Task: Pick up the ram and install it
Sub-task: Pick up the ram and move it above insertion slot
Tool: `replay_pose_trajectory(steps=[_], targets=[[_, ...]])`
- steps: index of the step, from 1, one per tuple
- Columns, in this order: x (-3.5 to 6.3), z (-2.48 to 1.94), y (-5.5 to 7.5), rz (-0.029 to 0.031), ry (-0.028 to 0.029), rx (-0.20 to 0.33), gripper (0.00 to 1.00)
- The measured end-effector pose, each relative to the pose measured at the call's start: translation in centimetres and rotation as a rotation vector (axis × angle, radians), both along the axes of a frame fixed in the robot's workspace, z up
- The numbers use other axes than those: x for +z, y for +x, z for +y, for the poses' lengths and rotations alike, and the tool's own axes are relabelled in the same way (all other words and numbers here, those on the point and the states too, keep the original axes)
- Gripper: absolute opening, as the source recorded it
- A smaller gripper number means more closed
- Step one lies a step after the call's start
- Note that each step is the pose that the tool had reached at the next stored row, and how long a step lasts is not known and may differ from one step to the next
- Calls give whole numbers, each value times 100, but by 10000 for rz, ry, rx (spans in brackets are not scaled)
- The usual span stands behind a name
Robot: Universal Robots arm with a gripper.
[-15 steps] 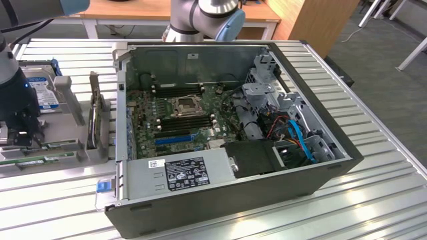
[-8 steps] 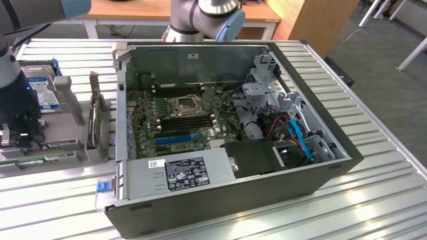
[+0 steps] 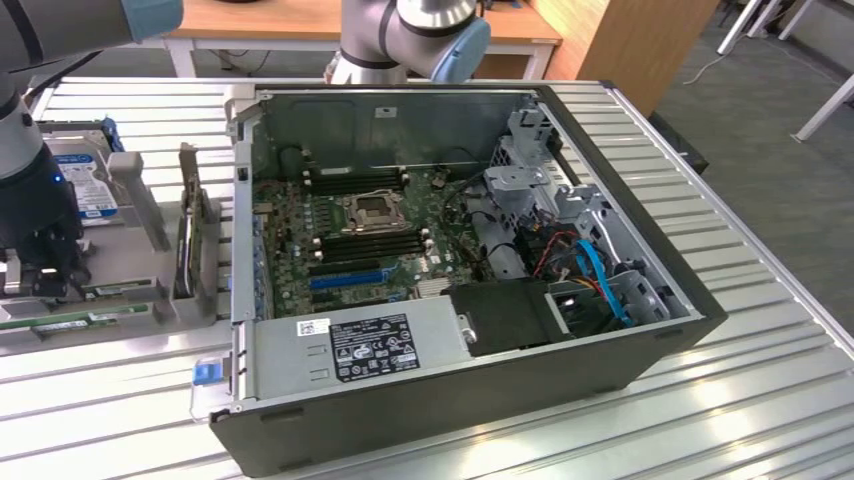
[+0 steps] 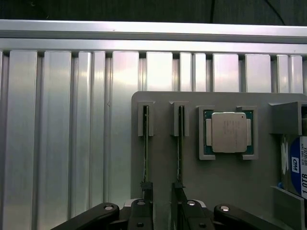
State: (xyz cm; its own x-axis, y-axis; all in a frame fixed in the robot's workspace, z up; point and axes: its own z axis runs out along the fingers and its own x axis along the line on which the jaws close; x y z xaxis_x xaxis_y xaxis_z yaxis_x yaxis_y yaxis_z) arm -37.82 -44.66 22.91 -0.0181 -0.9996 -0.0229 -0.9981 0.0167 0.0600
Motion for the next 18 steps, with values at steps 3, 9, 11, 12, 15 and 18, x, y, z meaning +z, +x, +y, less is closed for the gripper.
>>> replay_pose_trajectory(steps=[3,9,11,12,15,18], targets=[[0,0,0,0,0,0,29],[0,-17,-1,-1,0,1,29],[0,-26,-2,-1,0,0,29],[0,-30,-2,0,0,0,29],[0,-40,-3,0,0,0,29],[0,-50,-4,0,0,1,29]])
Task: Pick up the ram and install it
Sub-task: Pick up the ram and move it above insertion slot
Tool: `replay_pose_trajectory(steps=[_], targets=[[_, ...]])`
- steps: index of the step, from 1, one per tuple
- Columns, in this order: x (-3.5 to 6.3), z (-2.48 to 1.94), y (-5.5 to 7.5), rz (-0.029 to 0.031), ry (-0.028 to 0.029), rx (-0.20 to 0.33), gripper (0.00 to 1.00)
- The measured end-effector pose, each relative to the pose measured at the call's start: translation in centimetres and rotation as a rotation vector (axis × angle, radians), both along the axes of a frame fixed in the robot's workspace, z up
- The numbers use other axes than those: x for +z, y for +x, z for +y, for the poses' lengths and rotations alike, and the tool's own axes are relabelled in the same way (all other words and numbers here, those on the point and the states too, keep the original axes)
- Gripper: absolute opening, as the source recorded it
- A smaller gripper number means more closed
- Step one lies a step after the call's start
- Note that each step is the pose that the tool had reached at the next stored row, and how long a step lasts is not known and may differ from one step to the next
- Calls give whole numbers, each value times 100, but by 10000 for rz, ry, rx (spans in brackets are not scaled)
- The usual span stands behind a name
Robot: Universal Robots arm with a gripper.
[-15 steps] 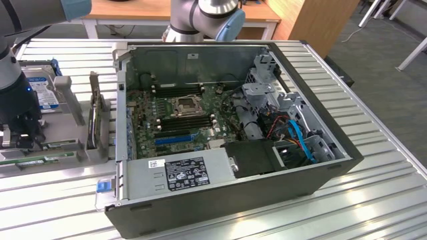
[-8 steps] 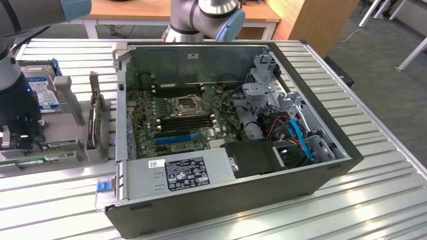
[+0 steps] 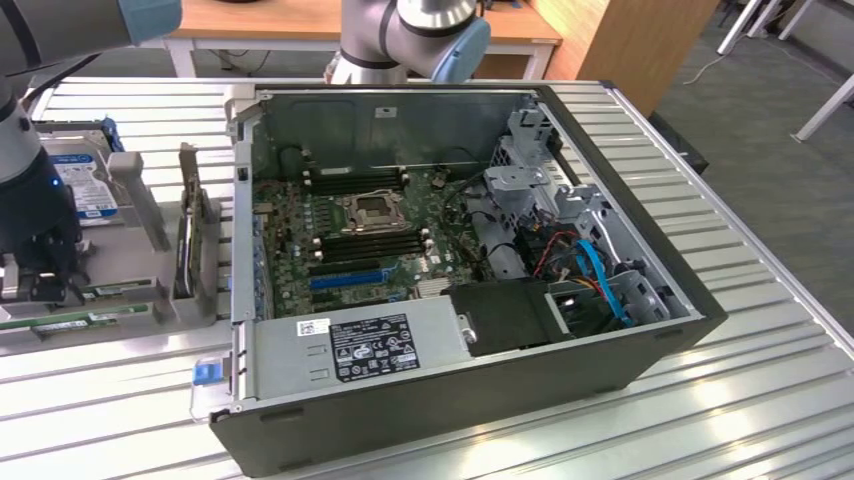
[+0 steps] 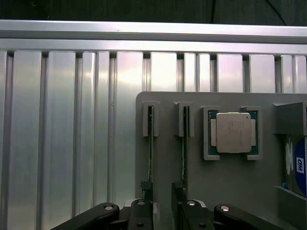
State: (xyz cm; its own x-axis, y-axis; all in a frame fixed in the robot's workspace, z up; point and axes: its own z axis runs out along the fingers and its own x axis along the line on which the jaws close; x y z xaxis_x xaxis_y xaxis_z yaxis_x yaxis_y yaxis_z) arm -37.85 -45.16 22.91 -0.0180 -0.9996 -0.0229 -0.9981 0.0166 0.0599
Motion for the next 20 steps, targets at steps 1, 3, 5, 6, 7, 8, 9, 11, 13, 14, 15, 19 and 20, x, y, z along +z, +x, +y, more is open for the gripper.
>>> replay_pose_trajectory(steps=[1,3,5,6,7,8,9,11,13,14,15,19,20], targets=[[0,-4,0,0,0,0,29],[0,-9,0,0,0,-1,29],[0,-10,0,0,1,-2,29],[0,-10,0,-1,1,-1,29],[0,-11,0,-1,0,0,29],[0,-11,0,0,1,0,29],[0,-11,0,0,0,0,29],[-2,-11,0,0,0,0,29],[-14,-11,0,-1,1,0,29],[-22,-11,0,1,0,0,29],[-31,-11,0,0,0,0,29],[-65,-11,0,-1,0,0,29],[-67,-11,0,1,0,0,29]])
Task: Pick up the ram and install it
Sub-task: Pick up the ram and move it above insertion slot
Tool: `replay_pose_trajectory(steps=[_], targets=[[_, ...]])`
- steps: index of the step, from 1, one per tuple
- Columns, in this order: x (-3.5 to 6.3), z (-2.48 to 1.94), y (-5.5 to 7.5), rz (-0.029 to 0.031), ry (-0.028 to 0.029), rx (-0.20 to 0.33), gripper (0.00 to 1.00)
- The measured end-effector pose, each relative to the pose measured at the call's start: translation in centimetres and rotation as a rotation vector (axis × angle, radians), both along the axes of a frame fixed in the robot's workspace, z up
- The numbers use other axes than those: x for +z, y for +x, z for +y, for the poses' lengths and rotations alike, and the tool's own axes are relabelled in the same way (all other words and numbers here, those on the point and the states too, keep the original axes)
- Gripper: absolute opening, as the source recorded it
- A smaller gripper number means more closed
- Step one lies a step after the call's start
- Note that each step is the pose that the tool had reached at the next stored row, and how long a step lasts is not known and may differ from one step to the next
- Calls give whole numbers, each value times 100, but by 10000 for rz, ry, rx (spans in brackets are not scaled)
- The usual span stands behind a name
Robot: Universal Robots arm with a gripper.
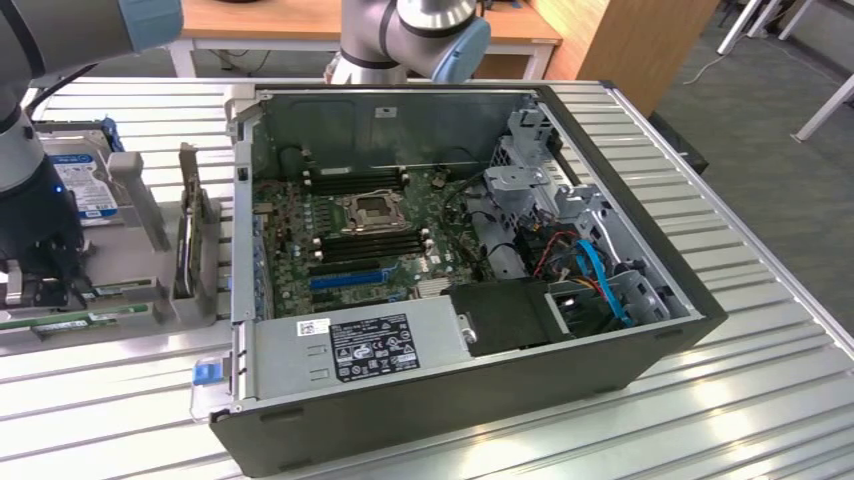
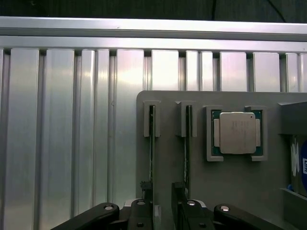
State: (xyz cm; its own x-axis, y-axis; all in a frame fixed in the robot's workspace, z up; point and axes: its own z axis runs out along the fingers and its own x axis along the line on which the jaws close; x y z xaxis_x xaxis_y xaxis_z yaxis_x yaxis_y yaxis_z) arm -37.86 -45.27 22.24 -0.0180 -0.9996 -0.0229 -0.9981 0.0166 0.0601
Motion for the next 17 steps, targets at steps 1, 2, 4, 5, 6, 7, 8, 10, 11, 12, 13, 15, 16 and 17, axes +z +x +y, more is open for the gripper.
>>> replay_pose_trajectory(steps=[1,2,4,5,6,7,8,10,11,12,13,15,16,17], targets=[[-1,0,0,-1,0,0,29],[-2,0,33,1,1,41,29],[-4,0,75,18,0,111,29],[-5,0,83,18,1,122,29],[-5,1,86,17,2,127,29],[-5,0,87,18,1,128,29],[-5,0,87,18,1,127,29],[-4,0,88,19,0,129,29],[-4,0,88,19,0,129,29],[-4,-1,89,19,0,129,29],[-4,-4,89,19,0,130,29],[-4,-13,89,19,1,131,29],[-4,-17,88,19,0,130,29],[-5,-23,88,18,1,129,29]])
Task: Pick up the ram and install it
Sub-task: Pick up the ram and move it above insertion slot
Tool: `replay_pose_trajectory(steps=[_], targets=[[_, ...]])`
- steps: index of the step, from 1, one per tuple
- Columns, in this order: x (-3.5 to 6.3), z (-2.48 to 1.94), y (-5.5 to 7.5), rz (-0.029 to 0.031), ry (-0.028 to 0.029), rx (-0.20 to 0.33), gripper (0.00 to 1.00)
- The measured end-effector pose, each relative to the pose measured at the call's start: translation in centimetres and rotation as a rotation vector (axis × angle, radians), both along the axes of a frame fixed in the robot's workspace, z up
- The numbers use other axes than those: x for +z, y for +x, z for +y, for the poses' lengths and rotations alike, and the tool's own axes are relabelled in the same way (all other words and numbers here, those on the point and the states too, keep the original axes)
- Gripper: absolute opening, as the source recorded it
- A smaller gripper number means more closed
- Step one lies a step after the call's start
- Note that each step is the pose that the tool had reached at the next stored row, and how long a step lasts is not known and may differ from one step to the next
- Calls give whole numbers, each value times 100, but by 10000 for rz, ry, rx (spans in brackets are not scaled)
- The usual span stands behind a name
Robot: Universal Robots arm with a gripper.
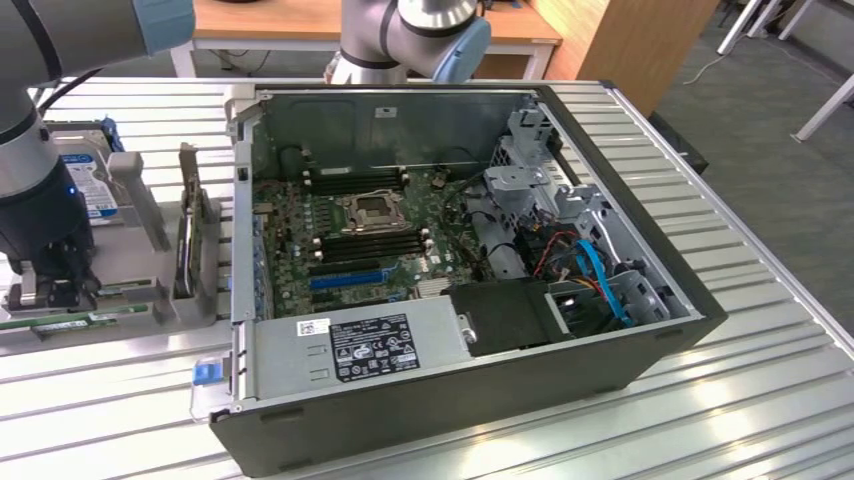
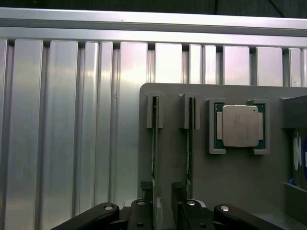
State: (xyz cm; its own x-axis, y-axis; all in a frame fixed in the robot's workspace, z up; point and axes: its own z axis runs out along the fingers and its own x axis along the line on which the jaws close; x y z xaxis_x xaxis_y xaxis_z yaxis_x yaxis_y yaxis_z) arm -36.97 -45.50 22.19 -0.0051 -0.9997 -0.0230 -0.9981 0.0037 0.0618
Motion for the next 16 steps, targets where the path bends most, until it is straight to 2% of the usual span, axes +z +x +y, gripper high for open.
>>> replay_pose_trajectory(steps=[6,11,16], targets=[[0,-36,0,1,-1,0,29],[-1,-36,0,0,0,-2,29],[-51,-37,0,0,0,1,29]])
